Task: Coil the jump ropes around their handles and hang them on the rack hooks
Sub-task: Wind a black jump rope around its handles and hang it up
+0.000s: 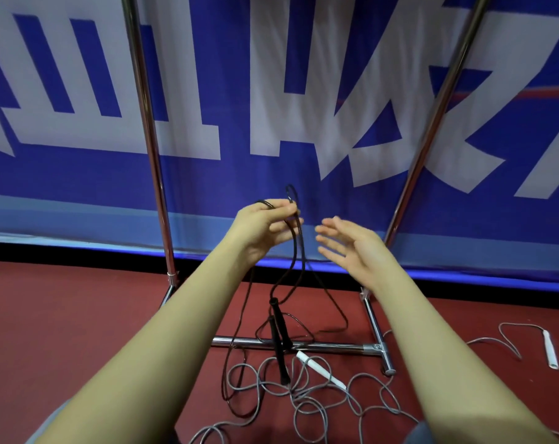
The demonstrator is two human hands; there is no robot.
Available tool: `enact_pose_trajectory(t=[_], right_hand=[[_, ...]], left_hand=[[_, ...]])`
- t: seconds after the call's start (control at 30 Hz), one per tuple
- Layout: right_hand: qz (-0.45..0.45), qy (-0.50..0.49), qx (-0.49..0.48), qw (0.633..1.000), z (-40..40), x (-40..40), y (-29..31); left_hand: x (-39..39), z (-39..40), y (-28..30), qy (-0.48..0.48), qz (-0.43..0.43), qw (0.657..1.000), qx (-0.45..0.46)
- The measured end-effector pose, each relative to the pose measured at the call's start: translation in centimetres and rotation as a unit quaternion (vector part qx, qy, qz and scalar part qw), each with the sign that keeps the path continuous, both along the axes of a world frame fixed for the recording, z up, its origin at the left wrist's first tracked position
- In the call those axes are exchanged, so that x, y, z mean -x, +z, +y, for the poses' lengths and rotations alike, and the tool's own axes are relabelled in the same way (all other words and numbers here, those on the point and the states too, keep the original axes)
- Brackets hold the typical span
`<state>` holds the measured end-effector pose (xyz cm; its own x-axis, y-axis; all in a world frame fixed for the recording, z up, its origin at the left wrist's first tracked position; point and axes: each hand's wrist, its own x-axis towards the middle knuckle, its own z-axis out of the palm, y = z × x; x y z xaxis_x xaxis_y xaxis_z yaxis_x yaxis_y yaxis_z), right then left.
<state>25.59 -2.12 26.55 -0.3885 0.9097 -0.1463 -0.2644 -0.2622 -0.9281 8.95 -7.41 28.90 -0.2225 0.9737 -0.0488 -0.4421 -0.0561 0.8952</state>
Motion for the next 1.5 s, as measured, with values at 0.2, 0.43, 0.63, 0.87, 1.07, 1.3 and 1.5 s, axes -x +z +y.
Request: enact_pose_trajectory(t=[0.2,0.43,0.63,0.87,1.07,1.3,1.5], right_hand=[[-0.09,0.202,-0.022,0.975,-1.0,1.1,-1.1],[-0.157,0.158,-0.163,0.961,-2.1,2.7,-0.6],[-0.086,0.05,-0.172,0.98,-2.0,2.6,0.6],[0.048,-0.004,-0.127,0.991,-1.8,1.7,1.9],[0.185,-0.05,-0.052,0.98,-1.4,1.4,2.2],[0.227,-0.075,-0.035,0.97,-1.1,1.3,2.0],[0.081,-0.035,0.008,0.996,-0.7,1.5,0.5]], left_hand=[[1.0,0.2,1.2,0.052,-0.099,0.993,-0.035],[1.1,0.0,1.4,0.086,-0.131,0.986,-0.063],[2.0,-0.2,0.6,0.01,-0.016,1.0,0.003],[1.2,-0.5,-1.5,-0.095,0.183,0.976,0.065],[0.5,-1.2,-1.7,-0.163,0.199,0.966,-0.003],[0.2,-1.3,-1.0,-0.138,0.169,0.975,-0.039],[-0.2,-0.6,0.0,-0.049,0.009,0.999,0.006]])
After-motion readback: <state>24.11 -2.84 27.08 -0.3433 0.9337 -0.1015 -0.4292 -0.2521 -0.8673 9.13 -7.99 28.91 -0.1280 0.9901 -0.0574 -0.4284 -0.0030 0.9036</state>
